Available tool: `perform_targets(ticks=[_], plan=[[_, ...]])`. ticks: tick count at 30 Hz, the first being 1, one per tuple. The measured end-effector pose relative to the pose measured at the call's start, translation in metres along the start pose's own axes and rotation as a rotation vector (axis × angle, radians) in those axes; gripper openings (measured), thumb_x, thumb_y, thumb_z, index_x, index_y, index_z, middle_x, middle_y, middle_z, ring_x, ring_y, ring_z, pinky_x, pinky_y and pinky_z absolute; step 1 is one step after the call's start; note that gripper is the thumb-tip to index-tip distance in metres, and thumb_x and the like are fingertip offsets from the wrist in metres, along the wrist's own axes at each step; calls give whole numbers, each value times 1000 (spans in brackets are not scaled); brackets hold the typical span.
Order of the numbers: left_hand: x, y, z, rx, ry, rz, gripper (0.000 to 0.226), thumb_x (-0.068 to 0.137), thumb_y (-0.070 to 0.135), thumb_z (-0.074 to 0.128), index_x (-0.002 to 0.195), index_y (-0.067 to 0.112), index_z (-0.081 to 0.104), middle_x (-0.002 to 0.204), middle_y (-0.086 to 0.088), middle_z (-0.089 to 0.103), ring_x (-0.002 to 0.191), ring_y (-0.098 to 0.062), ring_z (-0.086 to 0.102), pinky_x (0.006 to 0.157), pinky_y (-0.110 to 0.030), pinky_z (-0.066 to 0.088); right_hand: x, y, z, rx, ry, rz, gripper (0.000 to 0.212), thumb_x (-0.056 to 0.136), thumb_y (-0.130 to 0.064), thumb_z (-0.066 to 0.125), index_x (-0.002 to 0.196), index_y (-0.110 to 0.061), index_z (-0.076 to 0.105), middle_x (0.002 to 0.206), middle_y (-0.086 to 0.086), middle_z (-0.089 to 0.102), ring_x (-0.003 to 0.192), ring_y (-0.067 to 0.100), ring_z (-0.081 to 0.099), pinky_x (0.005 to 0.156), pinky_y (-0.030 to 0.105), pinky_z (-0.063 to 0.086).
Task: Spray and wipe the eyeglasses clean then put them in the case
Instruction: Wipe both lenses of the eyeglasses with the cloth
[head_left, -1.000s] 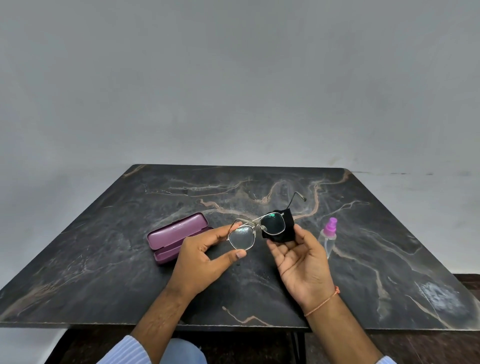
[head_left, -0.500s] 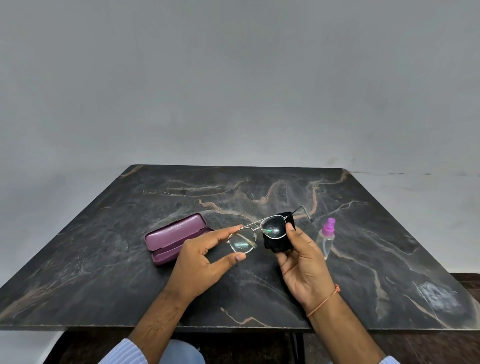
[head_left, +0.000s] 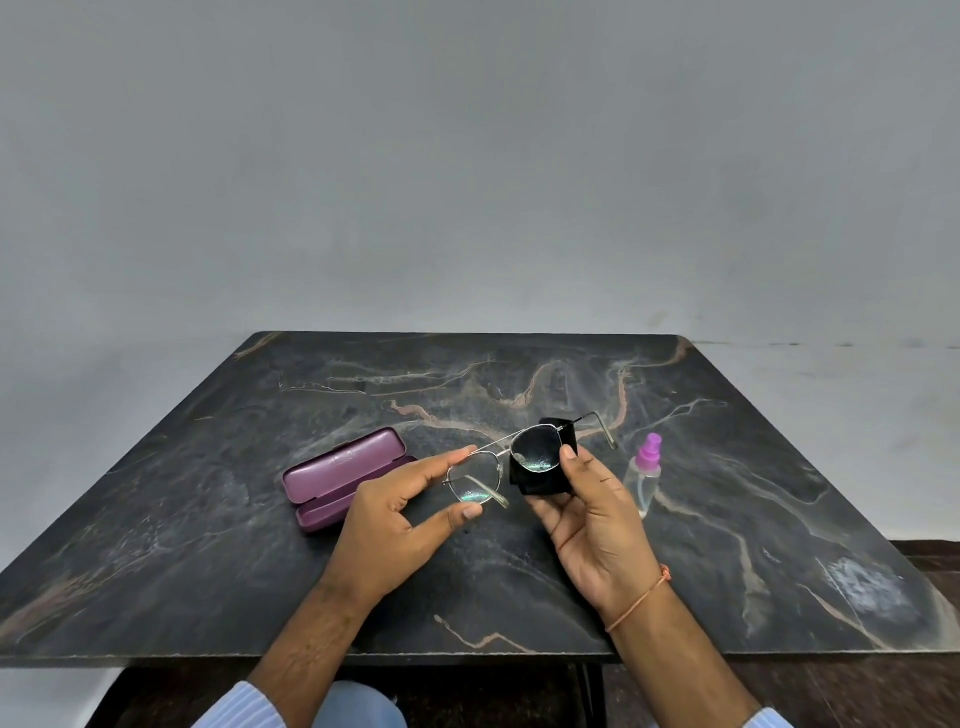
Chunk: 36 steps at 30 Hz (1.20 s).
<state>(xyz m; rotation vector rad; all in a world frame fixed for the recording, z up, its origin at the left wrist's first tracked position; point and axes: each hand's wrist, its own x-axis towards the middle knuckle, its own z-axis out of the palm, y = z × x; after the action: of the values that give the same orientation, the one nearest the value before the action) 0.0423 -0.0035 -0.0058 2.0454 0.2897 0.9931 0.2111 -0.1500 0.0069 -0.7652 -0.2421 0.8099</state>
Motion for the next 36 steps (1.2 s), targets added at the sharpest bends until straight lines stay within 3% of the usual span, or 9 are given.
perform_targets(ticks=[5,7,10,16,20,24,27,30,36], plan=[[0,-4,0,18,10,13,59,86,28,90,142,25,73,138,20,76,132,-3,70,113,-19,52,-3,-1,3,8,-37,59,39,95,-24,66,120,5,72,118,28,76,103,35,79,82,42,68],[0,-4,-1,20,18,18,58,86,26,90,142,24,73,138,19,76,133,-4,70,113,-20,53,-4,0,4,5,-22,18,31,94,-23,68,111,3,75,116,26,77,104,34,78,87,41,66],[0,-4,0,23,24,25,58,85,27,91,140,24,74,135,18,78,129,-2,72,110,-18,54,-3,0,4,-12,2,-20,18,94,-17,68,101,-3,76,110,24,78,95,30,80,82,39,66],[1,-5,1,31,12,19,57,84,28,91,139,23,75,134,16,78,128,-3,72,110,-20,55,-3,-1,3,-51,-45,66,42,99,-27,62,127,4,69,119,28,75,97,35,79,75,43,67],[2,-5,1,15,20,21,57,85,29,90,139,21,75,135,16,78,130,-4,72,111,-20,54,-4,-1,3,-36,-54,50,38,100,-25,62,120,5,73,119,30,75,104,36,78,79,44,67],[1,-5,1,-1,10,8,57,84,26,91,138,22,75,131,16,80,126,-3,74,108,-18,55,-3,-2,3,-15,-43,15,24,98,-16,64,117,-4,73,115,23,77,96,31,80,75,40,67],[1,-5,2,6,3,9,57,83,26,92,138,21,76,130,17,80,124,-2,74,106,-16,55,-3,-2,3,-18,-71,57,27,100,-22,61,119,-7,73,119,21,76,99,32,78,77,45,67],[1,-5,2,-5,3,16,57,83,28,90,138,22,75,132,17,79,126,-4,74,108,-18,55,-4,-2,6,-51,-69,90,32,103,-28,57,105,-10,83,113,21,79,97,31,79,77,45,67],[1,-6,1,23,18,25,57,84,32,90,138,22,75,133,17,79,129,-1,72,110,-16,52,-2,-2,2,12,-19,17,22,98,-13,65,108,1,78,113,24,78,102,32,79,84,41,67]])
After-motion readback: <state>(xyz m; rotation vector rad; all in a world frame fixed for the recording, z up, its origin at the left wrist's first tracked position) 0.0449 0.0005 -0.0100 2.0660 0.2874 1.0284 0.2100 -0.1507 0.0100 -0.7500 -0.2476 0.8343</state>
